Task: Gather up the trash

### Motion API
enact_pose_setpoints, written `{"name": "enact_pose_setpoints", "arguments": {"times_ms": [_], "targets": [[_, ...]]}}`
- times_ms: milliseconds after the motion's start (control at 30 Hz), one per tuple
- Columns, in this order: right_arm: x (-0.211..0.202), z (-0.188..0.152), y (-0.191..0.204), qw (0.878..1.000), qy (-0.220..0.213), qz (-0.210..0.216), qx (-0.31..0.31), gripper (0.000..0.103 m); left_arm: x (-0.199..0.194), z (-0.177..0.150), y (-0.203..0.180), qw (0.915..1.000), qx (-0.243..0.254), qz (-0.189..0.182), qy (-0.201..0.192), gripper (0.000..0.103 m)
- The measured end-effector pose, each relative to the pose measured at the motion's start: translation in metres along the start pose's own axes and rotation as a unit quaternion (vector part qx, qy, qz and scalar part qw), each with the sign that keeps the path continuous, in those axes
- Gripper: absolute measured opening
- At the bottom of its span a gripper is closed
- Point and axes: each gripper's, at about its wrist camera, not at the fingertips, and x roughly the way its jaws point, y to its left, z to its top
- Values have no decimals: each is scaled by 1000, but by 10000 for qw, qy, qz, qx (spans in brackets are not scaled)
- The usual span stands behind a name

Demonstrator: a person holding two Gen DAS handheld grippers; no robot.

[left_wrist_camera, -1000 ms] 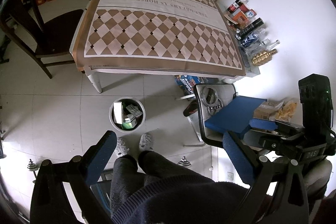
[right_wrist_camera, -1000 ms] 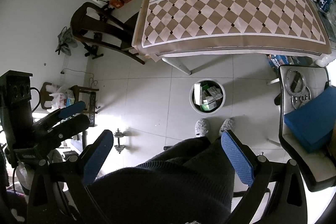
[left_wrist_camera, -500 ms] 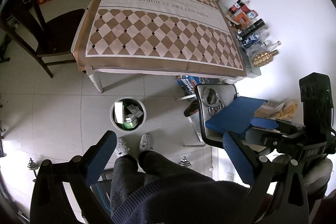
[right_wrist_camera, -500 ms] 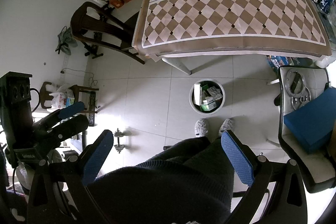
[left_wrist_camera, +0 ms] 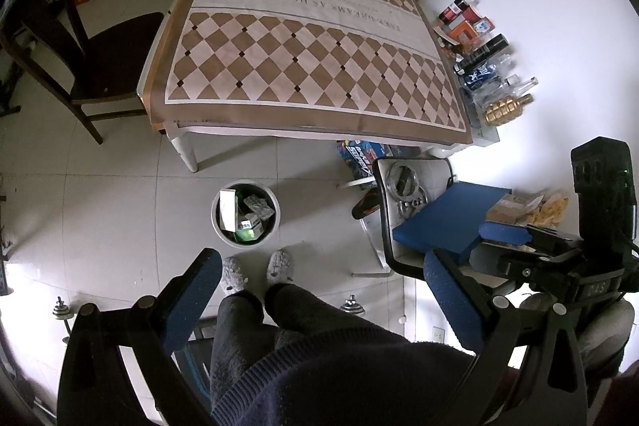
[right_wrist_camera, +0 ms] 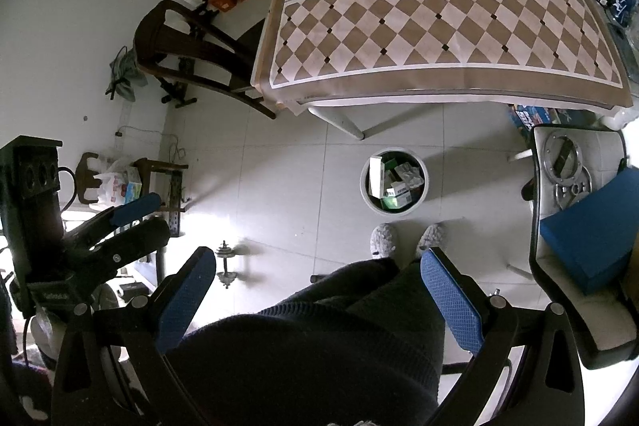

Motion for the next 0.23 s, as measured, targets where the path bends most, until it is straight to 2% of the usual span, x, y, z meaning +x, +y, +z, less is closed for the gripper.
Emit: {"name": "enact_pose_setpoints", "arguments": {"times_ms": [233], "targets": [[-1,-4,1,10000,27,-9,-20,103,0,1,0,10000,-3,0,-6,103]]}}
